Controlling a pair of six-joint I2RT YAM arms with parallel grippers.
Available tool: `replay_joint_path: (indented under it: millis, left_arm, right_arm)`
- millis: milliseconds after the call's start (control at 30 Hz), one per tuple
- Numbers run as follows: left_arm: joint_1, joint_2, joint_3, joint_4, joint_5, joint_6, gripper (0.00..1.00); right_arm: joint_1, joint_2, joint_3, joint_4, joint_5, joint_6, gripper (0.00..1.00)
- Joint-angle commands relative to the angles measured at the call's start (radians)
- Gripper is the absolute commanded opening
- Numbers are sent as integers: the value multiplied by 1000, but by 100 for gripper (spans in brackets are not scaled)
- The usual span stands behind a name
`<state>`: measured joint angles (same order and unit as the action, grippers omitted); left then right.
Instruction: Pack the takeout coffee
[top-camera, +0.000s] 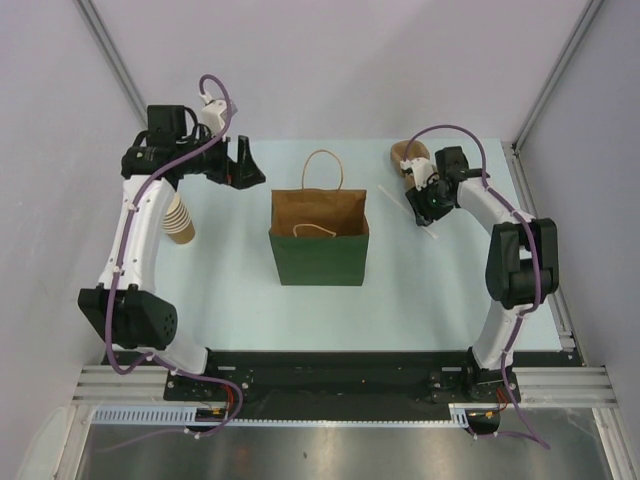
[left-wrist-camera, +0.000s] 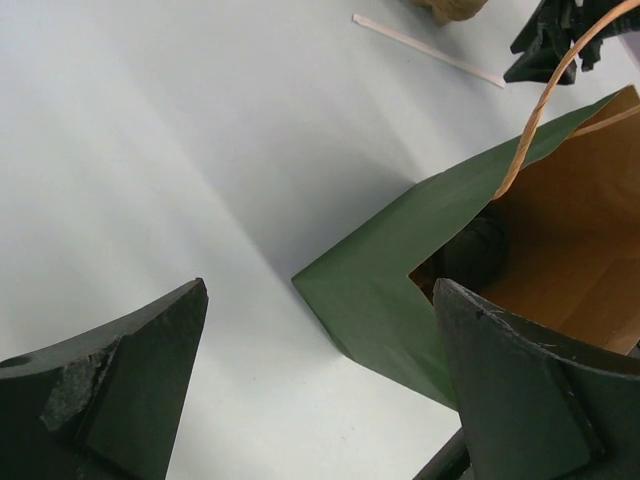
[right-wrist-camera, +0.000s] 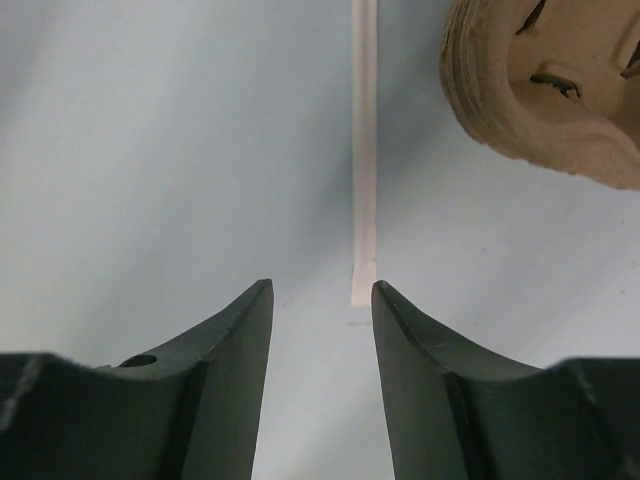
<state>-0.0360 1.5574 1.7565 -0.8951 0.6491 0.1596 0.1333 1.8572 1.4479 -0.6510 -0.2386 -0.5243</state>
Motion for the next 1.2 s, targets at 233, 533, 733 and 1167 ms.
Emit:
replay_joint_path:
  millis: [233, 533, 733, 1167]
  left_arm:
    - [5, -72, -74, -14, -52, 63, 100]
    - [5, -74, -77, -24, -66, 57, 100]
    - [5, -65, -51, -36, -77, 64, 99]
    - [8, 32, 280, -13, -49, -18, 100]
  right_arm:
    - [-6, 132, -1, 177, 61, -45, 46]
    - [-6, 212, -3, 209, 79, -60, 36]
    - [-4, 203, -24, 183, 52, -69, 21]
    - [-3, -136, 28, 73, -123, 25, 0]
